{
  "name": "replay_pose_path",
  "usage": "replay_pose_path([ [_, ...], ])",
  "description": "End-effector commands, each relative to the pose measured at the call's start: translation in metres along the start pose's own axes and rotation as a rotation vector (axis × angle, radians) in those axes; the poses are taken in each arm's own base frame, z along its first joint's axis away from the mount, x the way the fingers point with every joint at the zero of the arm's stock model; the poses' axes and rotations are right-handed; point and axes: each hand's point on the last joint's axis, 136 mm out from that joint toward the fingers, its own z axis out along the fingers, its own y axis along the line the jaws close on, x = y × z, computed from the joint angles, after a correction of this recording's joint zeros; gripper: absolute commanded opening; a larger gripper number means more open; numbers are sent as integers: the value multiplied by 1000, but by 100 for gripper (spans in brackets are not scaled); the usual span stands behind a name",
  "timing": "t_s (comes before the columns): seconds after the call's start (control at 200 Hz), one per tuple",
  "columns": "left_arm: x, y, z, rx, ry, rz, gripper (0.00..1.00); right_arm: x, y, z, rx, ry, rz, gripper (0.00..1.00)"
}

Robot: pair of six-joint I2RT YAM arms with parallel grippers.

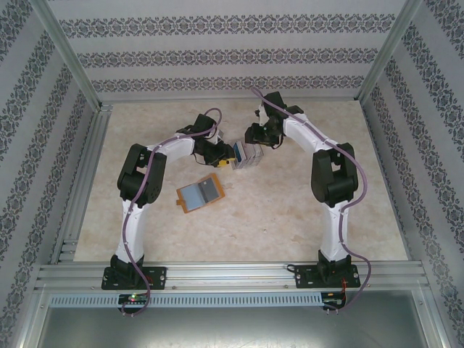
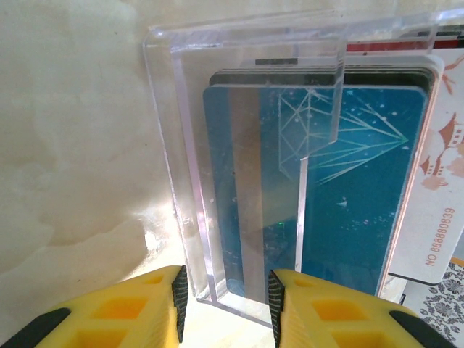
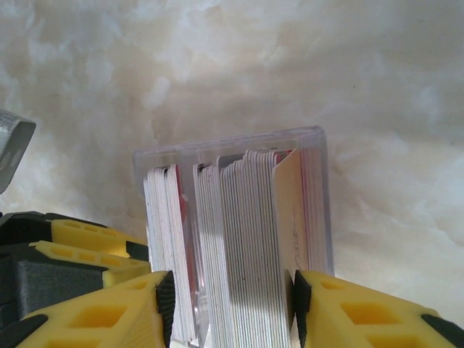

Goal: Put the credit cards into the card holder
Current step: Pick up the credit card from the storage box.

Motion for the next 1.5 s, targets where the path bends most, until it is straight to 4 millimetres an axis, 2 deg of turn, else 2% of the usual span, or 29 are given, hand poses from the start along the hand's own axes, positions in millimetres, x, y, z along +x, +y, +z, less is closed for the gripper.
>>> replay_pose_path([
  [0.0, 3, -12, 12, 22, 13, 25, 37, -2, 26, -27, -50, -32, -40, 48],
  [0.125, 3, -12, 11, 22, 10, 24, 37, -3, 23, -27, -50, -32, -36, 48],
  [0.545, 3, -15, 9, 25, 6, 23, 37, -2, 4, -18, -18, -11, -7, 33],
  [0.954, 3, -19, 3, 26, -7, 34, 37, -6, -6, -24, -3, -23, 5, 6],
  [1.069, 3, -26, -4, 37, -17, 50, 37, -9, -5, -35, 0, -47, -5, 3],
  [1.204, -2, -40, -23, 47, -64, 83, 37, -15, -2, -57, 10, -98, -27, 3],
  [1.364, -6, -70, -54, 101, -123, 163, 37, -21, 2, -92, 14, -166, -43, 3],
  [1.494, -5, -92, -78, 178, -163, 213, 37, -18, 11, -115, -4, -208, -64, 3],
])
